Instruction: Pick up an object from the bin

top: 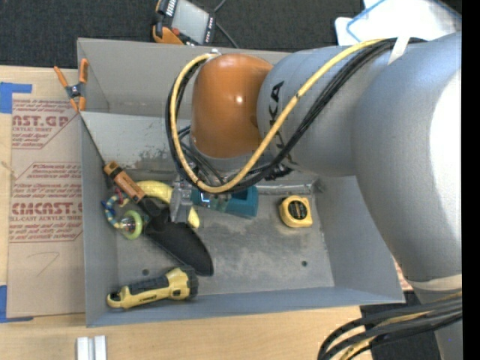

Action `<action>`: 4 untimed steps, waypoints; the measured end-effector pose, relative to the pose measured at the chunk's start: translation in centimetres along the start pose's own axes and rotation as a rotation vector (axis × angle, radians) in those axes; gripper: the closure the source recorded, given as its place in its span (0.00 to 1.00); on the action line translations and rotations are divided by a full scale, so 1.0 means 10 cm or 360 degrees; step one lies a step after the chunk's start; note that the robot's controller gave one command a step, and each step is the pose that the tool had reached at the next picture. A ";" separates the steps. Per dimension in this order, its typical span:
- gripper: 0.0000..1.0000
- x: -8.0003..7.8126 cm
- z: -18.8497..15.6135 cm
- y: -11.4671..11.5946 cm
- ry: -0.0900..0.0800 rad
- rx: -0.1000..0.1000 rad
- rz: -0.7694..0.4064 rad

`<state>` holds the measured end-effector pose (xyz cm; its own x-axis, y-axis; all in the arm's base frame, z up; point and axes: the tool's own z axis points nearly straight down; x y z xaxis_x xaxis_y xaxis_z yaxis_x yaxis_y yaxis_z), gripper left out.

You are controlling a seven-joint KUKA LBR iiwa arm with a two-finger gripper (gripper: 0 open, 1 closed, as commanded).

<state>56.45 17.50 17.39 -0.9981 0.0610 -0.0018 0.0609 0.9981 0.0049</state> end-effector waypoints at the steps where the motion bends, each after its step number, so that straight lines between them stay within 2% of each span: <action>1: 1.00 0.26 0.03 0.17 -0.0007 0.0003 -0.0295; 2: 1.00 -0.04 0.41 0.22 -0.0008 -0.0002 -0.0049; 3: 1.00 0.02 0.19 0.21 -0.0012 -0.0001 -0.0163; 4: 1.00 -0.10 0.52 0.13 -0.0010 -0.0004 -0.0180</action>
Offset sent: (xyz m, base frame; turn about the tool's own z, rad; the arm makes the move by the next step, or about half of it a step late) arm 0.0219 0.0239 -0.0637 0.1348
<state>57.52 18.74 12.24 -0.9986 -0.0519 -0.0085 -0.0519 0.9986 0.0068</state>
